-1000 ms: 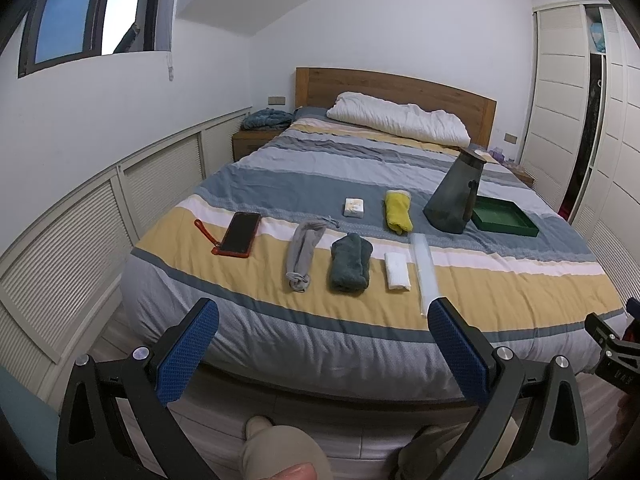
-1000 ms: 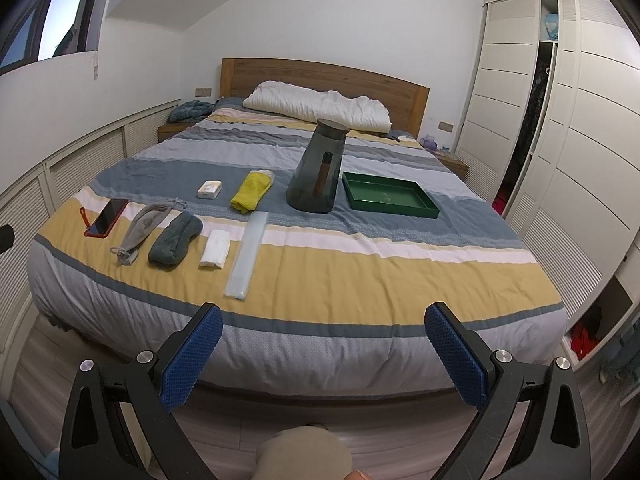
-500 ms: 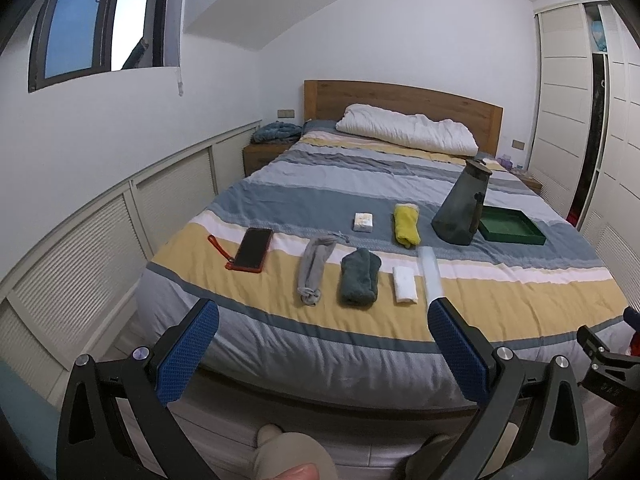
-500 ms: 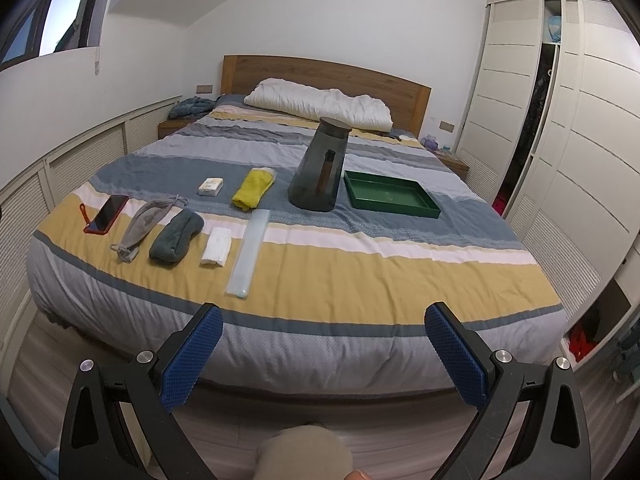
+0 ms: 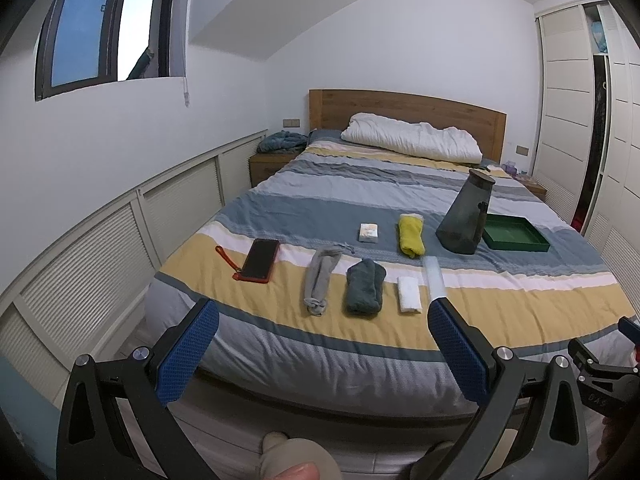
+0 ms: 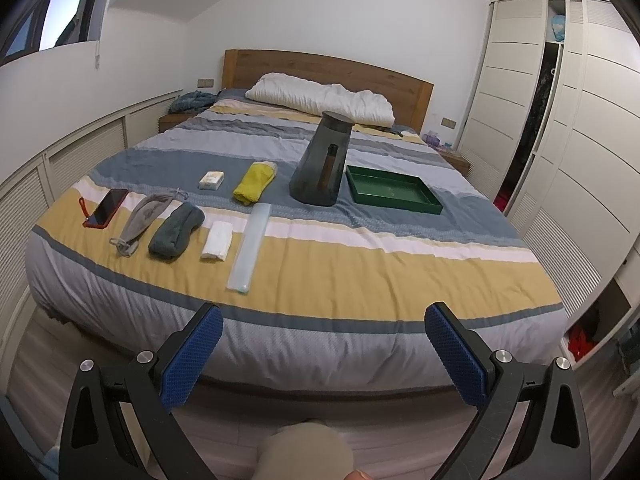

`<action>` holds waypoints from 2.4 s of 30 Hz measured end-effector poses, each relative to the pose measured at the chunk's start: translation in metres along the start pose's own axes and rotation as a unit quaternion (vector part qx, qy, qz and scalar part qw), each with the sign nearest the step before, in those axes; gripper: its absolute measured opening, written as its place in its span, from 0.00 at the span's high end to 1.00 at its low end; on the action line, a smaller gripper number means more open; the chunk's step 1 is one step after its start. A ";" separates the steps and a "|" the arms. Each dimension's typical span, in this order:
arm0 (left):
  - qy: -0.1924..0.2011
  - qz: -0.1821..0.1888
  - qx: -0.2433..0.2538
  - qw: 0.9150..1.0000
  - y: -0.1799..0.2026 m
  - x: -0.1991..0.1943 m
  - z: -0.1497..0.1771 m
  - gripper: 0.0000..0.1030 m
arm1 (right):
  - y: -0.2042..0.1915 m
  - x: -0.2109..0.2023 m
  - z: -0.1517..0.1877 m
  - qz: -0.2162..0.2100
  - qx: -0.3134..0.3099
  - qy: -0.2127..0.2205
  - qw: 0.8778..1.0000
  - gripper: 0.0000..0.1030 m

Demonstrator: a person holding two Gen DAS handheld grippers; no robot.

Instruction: Organize soft objects

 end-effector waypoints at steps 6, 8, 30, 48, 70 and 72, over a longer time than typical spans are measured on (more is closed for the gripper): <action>-0.002 0.000 0.000 1.000 0.002 0.001 0.000 0.01 | -0.001 0.002 0.001 0.001 0.001 -0.003 1.000 0.00; -0.004 0.002 0.000 1.000 0.001 0.002 0.000 0.01 | -0.001 0.002 0.001 0.001 0.000 -0.003 1.000 0.00; -0.095 0.052 -0.012 0.994 -0.028 0.164 -0.038 0.01 | -0.065 0.116 -0.075 -0.053 -0.028 -0.041 0.997 0.00; -0.229 0.059 0.070 0.969 0.030 0.507 -0.081 0.01 | -0.172 0.409 -0.201 -0.070 -0.006 -0.111 0.991 0.00; -0.339 0.000 0.070 0.938 0.025 0.657 -0.034 0.01 | -0.253 0.637 -0.187 -0.089 0.027 -0.223 0.970 0.00; -0.338 -0.005 0.070 0.939 0.021 0.659 -0.034 0.01 | -0.259 0.646 -0.186 -0.091 0.019 -0.223 0.970 0.00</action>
Point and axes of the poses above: each gripper's, at about its wrist camera, not at the fingertips, and x roughly the way its jaws point, y to its right, z to its underside, the point moved 7 cm from there along x, roughly the way its jaws point, and after that the axes turned 8 degrees about z, right-handed, at the moved point
